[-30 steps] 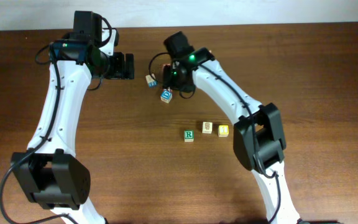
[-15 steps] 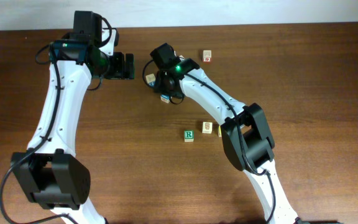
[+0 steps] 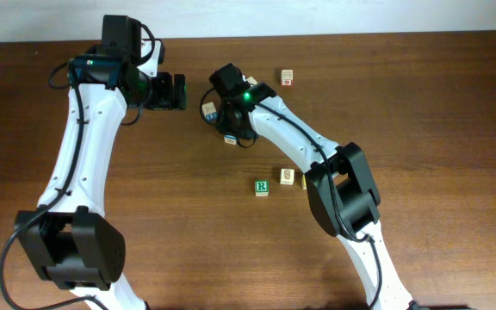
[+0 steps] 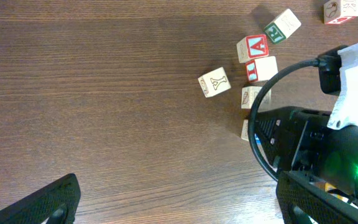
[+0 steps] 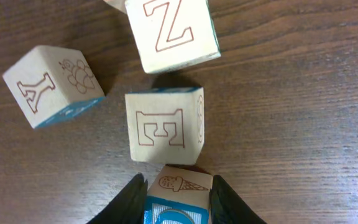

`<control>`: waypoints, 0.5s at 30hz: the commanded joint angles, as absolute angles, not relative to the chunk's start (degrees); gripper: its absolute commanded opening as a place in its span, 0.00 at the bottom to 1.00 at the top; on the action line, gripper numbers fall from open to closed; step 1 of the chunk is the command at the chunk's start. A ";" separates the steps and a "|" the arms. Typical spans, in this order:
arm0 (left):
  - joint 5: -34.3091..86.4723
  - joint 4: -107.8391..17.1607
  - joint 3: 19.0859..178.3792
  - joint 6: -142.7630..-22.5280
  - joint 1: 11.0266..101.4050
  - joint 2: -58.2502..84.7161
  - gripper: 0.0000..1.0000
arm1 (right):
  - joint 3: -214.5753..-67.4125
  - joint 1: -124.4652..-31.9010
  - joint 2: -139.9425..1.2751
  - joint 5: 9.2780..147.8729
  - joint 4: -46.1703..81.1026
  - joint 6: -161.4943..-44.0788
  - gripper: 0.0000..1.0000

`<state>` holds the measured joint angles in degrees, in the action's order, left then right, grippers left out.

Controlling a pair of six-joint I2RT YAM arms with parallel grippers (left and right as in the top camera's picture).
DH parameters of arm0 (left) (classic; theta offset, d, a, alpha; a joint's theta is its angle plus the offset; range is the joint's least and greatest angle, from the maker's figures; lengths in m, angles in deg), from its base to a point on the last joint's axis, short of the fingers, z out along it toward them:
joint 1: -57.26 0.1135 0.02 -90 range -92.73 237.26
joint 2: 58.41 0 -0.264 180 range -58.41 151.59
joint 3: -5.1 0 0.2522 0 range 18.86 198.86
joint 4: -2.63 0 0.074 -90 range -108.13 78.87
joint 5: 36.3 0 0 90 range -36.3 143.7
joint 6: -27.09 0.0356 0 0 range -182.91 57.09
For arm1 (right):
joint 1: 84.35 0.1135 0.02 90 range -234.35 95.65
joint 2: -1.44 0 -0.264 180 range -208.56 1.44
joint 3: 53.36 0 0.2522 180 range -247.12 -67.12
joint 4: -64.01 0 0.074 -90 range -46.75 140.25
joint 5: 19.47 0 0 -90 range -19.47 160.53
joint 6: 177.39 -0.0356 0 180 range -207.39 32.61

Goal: Rotate 5 blocks

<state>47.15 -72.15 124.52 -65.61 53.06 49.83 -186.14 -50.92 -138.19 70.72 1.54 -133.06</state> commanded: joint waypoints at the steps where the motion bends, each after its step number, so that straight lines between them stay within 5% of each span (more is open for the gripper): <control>1: 47.72 -72.08 125.77 -66.15 53.30 49.85 0.99 | -185.61 -50.98 -138.67 70.46 -1.34 -133.08 0.27; 15: 47.74 -72.10 125.77 -66.15 53.30 49.85 0.99 | -185.61 -50.96 -138.65 81.32 -18.24 -126.55 0.27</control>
